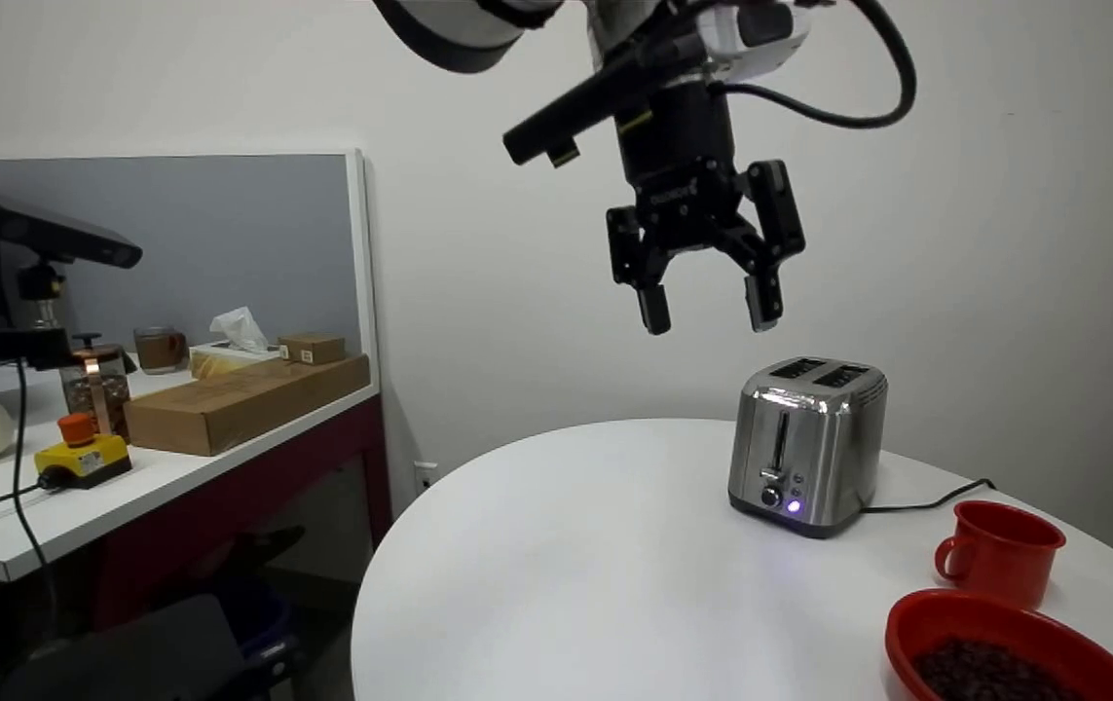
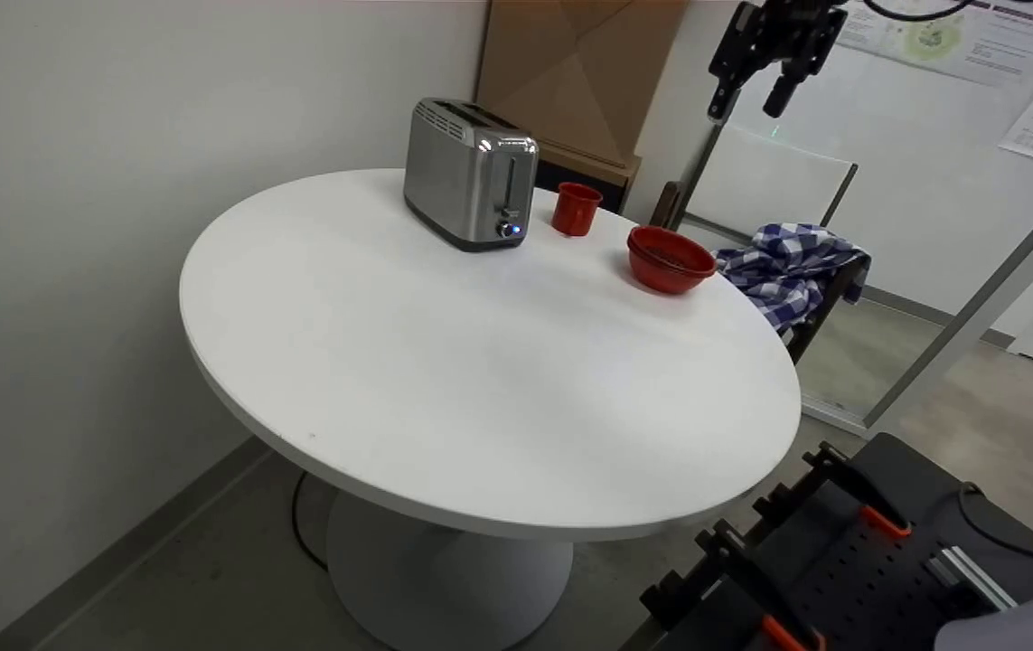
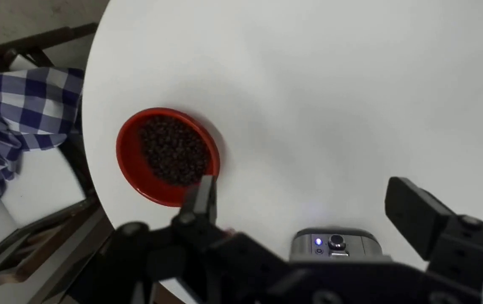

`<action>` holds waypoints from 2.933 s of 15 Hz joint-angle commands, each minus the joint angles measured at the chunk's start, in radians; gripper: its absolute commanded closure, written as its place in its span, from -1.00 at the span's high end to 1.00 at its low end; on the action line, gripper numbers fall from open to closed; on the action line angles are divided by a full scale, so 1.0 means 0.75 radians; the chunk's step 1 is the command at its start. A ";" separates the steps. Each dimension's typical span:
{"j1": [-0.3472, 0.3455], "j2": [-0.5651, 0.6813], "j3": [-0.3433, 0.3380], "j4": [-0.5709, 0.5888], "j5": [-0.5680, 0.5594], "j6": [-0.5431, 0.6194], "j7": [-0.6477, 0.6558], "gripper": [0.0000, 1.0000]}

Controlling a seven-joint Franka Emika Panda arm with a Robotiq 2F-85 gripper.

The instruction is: Turn off the switch of the toaster

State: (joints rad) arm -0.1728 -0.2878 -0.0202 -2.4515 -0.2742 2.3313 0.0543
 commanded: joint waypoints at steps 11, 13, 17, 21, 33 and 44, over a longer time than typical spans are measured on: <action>0.025 0.718 -0.146 0.438 -0.077 0.386 -0.031 1.00; 0.036 0.798 -0.155 0.488 -0.065 0.432 -0.037 1.00; 0.062 0.930 -0.160 0.577 -0.047 0.465 -0.055 1.00; 0.091 1.042 -0.168 0.650 -0.052 0.501 -0.053 1.00; 0.130 1.282 -0.196 0.828 -0.009 0.675 -0.049 1.00; 0.191 1.435 -0.216 0.985 0.031 0.697 -0.011 1.00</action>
State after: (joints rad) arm -0.0577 0.7327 -0.1550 -1.7670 -0.2711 2.8264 0.0332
